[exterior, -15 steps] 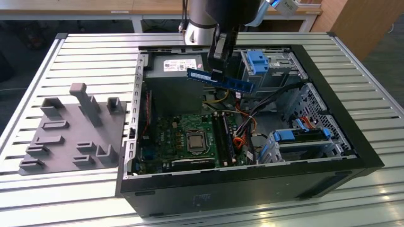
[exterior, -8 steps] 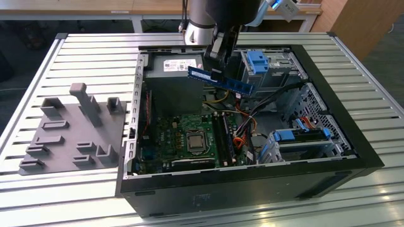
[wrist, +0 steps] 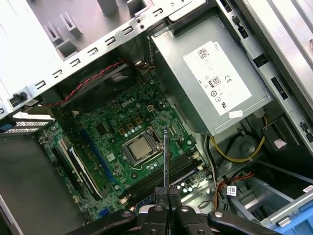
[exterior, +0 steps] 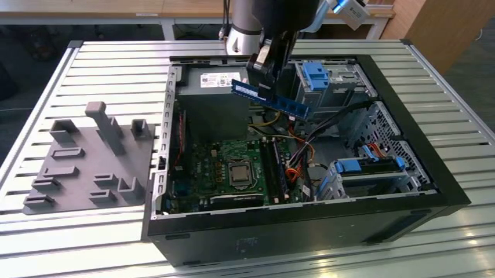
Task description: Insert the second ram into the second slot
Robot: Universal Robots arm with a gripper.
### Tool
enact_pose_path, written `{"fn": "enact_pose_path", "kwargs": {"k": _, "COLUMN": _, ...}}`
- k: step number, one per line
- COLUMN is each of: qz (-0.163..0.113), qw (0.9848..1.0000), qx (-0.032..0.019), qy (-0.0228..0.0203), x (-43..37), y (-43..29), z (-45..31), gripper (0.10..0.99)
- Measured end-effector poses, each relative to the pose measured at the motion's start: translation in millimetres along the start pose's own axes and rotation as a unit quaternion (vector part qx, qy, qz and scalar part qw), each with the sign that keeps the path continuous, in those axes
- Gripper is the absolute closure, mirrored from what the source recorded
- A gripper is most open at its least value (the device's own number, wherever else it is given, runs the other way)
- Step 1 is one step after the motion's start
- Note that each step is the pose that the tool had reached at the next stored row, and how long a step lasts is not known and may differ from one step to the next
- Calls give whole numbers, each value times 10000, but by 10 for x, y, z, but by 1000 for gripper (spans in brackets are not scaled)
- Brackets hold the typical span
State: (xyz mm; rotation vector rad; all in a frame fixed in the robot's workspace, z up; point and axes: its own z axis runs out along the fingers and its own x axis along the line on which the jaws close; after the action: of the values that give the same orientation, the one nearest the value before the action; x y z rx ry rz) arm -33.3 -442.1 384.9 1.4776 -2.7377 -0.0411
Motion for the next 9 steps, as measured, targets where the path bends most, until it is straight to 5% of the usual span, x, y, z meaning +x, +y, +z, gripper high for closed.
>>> {"fn": "enact_pose_path", "kwargs": {"k": 9, "qz": 395, "qw": 9992, "qx": -5, "qy": -14, "x": 0, "y": 0, "z": 0, "gripper": 961}}
